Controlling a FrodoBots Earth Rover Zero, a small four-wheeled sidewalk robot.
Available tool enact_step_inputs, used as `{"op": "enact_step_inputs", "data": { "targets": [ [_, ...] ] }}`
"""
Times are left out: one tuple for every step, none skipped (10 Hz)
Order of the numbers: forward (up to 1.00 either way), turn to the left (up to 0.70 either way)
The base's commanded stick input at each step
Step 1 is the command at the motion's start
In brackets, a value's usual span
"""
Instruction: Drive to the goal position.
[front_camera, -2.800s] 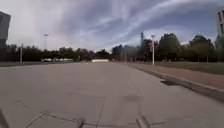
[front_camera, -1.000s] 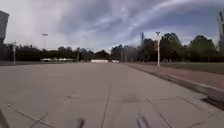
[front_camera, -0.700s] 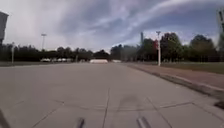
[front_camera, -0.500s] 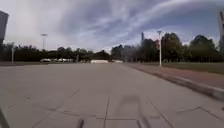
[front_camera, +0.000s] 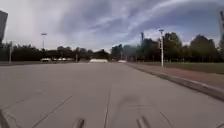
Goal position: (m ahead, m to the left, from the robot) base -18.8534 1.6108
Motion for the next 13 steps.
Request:
{"op": "enact_step_inputs", "data": {
  "targets": [
    [1.00, 0.00],
    [1.00, 0.00],
    [1.00, 0.00],
    [1.00, 0.00],
    [1.00, 0.00],
    [1.00, 0.00],
    [1.00, 0.00],
    [1.00, 0.00],
    [1.00, 0.00],
    [1.00, 0.00],
    [1.00, 0.00],
    [1.00, 0.00],
    [1.00, 0.00]
  ]
}}
